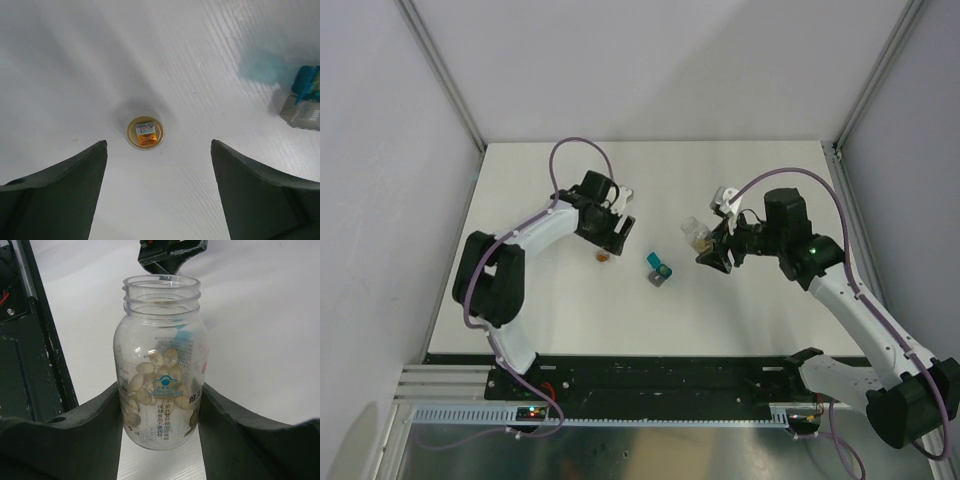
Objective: Sort the pills into containers
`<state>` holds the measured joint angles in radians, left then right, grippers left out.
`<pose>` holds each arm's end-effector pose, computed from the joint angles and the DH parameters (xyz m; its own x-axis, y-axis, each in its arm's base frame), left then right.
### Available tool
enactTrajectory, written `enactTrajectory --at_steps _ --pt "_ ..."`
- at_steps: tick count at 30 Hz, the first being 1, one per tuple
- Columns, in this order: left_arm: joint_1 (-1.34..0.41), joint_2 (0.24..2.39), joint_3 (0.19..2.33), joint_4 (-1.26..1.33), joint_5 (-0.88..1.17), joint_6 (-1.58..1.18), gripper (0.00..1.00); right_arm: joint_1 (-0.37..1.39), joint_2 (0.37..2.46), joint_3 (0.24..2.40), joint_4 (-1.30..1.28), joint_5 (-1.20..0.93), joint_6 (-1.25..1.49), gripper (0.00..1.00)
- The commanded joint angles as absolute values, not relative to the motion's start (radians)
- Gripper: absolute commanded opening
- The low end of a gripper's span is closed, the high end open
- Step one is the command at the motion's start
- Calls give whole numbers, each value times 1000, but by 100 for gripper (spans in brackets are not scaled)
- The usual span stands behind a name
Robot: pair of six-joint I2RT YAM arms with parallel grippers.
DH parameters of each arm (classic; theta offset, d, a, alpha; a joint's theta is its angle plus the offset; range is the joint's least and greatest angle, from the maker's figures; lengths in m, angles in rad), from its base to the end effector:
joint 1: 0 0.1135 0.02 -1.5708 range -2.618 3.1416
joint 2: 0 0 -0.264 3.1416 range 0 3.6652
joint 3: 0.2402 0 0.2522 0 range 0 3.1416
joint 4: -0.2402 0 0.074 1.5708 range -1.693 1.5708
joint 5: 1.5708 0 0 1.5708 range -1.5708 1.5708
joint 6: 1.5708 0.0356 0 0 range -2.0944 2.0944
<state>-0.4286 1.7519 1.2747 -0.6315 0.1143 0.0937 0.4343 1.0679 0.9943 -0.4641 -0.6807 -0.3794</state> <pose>0.3271 -0.1539 0.2161 -0.7676 0.4530 -0.4534 0.5333 0.8438 -0.0599 0.1981 0.1166 0.3346 -0.1289 -0.3770 -0.9172 -0.9313 0.3638 -0.0187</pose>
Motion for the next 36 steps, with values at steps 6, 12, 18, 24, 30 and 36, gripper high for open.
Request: enactTrajectory --at_steps 6,12,18,24,30,36 --pt "-423 1816 1287 -643 76 150 83 371 1021 955 -442 -731 -380 0" --pt "-420 1848 1292 -645 76 159 78 361 1023 949 -443 -742 -378 0" --pt "-414 1870 1302 -653 80 169 76 361 1026 945 -443 -745 -377 0" --pt "-413 1883 1306 -660 88 171 72 360 1030 943 -440 -749 -372 0" --pt "-411 1900 1319 -664 90 175 69 360 1032 942 -440 -752 -370 0" --pt "-411 1915 1328 -667 94 174 65 360 1032 940 -441 -749 -370 0"
